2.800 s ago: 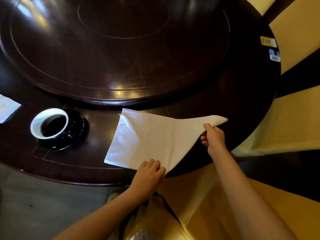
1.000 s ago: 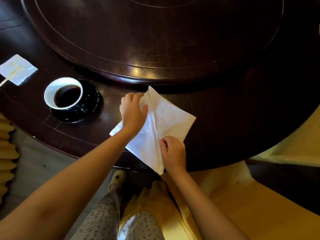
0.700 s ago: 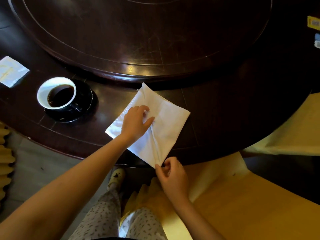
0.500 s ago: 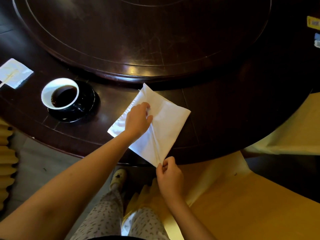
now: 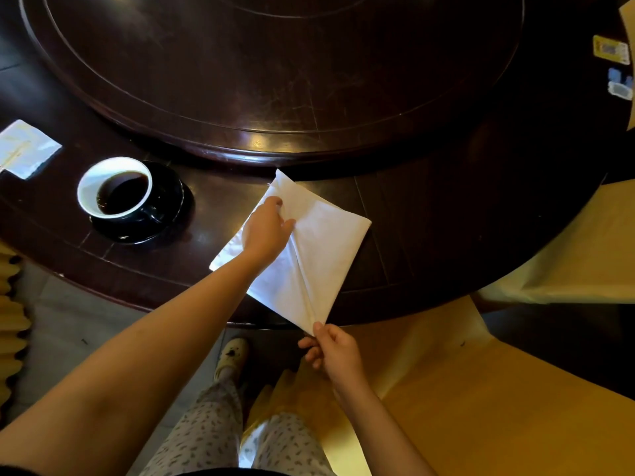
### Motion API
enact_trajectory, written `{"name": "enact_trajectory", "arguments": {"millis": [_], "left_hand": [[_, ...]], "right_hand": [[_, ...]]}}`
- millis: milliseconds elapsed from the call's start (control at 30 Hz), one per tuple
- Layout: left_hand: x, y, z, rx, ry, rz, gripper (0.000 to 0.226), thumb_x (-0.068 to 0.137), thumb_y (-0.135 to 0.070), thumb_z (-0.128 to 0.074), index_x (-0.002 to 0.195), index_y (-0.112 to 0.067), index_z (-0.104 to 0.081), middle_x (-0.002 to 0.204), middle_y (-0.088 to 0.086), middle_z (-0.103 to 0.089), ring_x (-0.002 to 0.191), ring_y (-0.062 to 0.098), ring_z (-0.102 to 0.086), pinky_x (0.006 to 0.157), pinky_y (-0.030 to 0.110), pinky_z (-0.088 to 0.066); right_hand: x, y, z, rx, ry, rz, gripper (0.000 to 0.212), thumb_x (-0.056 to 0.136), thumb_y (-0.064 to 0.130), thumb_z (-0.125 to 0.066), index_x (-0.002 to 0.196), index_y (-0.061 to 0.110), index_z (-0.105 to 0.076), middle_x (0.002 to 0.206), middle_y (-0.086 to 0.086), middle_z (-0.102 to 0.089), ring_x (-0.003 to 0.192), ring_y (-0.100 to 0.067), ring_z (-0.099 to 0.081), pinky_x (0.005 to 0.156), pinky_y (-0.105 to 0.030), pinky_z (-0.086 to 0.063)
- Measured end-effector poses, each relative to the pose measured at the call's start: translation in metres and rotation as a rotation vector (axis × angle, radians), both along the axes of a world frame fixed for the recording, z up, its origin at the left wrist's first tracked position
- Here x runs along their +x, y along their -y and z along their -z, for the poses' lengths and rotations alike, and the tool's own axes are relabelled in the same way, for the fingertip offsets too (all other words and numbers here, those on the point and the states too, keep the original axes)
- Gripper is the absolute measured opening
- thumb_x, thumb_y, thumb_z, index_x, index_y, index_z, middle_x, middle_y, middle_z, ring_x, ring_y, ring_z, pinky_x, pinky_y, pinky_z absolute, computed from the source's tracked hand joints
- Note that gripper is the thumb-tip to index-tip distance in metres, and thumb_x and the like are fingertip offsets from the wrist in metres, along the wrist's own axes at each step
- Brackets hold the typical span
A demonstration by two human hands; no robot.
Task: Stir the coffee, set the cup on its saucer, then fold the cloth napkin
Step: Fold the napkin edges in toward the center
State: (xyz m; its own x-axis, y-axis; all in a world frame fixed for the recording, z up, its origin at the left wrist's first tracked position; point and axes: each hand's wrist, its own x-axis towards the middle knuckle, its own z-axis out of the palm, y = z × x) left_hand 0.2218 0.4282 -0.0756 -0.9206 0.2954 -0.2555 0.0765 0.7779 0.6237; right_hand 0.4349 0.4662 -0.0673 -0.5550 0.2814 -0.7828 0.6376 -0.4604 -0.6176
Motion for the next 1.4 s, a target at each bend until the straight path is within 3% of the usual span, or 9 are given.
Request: {"name": "enact_trajectory", "arguments": {"millis": [167, 433, 567, 667, 800, 1000, 1400], "left_hand": [[-0.004, -0.007, -0.002, 0.039, 0.017, -0.038, 0.032, 0.087, -0.017, -0.060, 0.117, -0.009, -0.055, 0.106, 0.013, -0.065, 0.084, 0.021, -0.057, 0.073, 0.029, -0.044], [-0.015, -0.016, 0.000, 0.140, -0.039, 0.030, 0.021, 0.087, -0.014, -0.061, 0.107, -0.013, -0.065, 0.104, 0.011, -0.067, 0.086, 0.016, -0.056, 0.081, 0.027, -0.047], [-0.018, -0.006, 0.005, 0.075, -0.138, -0.035, 0.024, 0.089, -0.018, -0.056, 0.111, -0.011, -0.064, 0.115, 0.011, -0.062, 0.107, 0.026, -0.049, 0.084, 0.028, -0.039], [-0.022, 0.005, 0.007, -0.029, -0.190, -0.086, 0.030, 0.090, -0.021, -0.053, 0.118, -0.014, -0.059, 0.123, 0.010, -0.057, 0.114, 0.029, -0.045, 0.091, 0.038, -0.040], [-0.030, 0.011, 0.008, -0.023, -0.137, -0.061, 0.025, 0.085, -0.023, -0.061, 0.107, -0.013, -0.063, 0.109, 0.011, -0.062, 0.104, 0.030, -0.052, 0.088, 0.044, -0.047], [-0.032, 0.006, 0.007, 0.036, -0.170, -0.041, 0.013, 0.087, -0.018, -0.058, 0.091, -0.008, -0.066, 0.097, 0.010, -0.065, 0.088, 0.023, -0.054, 0.077, 0.035, -0.047], [-0.042, -0.008, 0.011, 0.163, -0.183, -0.041, 0.007, 0.090, -0.019, -0.055, 0.089, -0.013, -0.058, 0.092, -0.001, -0.052, 0.089, 0.018, -0.049, 0.076, 0.028, -0.044]], "right_hand": [[0.003, 0.006, 0.000, 0.073, -0.029, -0.093, 0.023, 0.090, 0.020, -0.057, 0.074, 0.003, -0.057, 0.061, -0.002, -0.062, 0.040, -0.002, -0.047, 0.044, -0.013, -0.039], [0.007, 0.008, 0.005, 0.116, -0.065, -0.128, 0.023, 0.088, 0.019, -0.060, 0.071, 0.005, -0.054, 0.064, -0.005, -0.063, 0.045, -0.003, -0.049, 0.047, -0.013, -0.041], [0.003, 0.008, 0.003, 0.062, -0.057, -0.104, 0.024, 0.095, 0.025, -0.048, 0.079, 0.010, -0.057, 0.065, -0.002, -0.064, 0.048, -0.008, -0.049, 0.046, -0.017, -0.039], [0.003, 0.008, 0.004, 0.040, -0.058, -0.109, 0.024, 0.098, 0.023, -0.041, 0.086, 0.013, -0.059, 0.068, -0.002, -0.065, 0.047, -0.007, -0.048, 0.047, -0.019, -0.037], [0.008, 0.008, 0.009, 0.087, -0.070, -0.163, 0.021, 0.094, 0.017, -0.050, 0.084, 0.001, -0.059, 0.065, 0.000, -0.065, 0.045, -0.002, -0.048, 0.047, -0.015, -0.039], [0.013, 0.009, 0.015, 0.067, -0.055, -0.149, 0.024, 0.090, 0.015, -0.057, 0.066, 0.011, -0.056, 0.059, 0.002, -0.066, 0.043, -0.001, -0.049, 0.047, -0.014, -0.039], [0.014, 0.012, 0.014, -0.006, -0.089, -0.132, 0.009, 0.088, 0.016, -0.060, 0.079, 0.015, -0.062, 0.070, 0.000, -0.067, 0.052, -0.005, -0.053, 0.055, -0.017, -0.045]]}}
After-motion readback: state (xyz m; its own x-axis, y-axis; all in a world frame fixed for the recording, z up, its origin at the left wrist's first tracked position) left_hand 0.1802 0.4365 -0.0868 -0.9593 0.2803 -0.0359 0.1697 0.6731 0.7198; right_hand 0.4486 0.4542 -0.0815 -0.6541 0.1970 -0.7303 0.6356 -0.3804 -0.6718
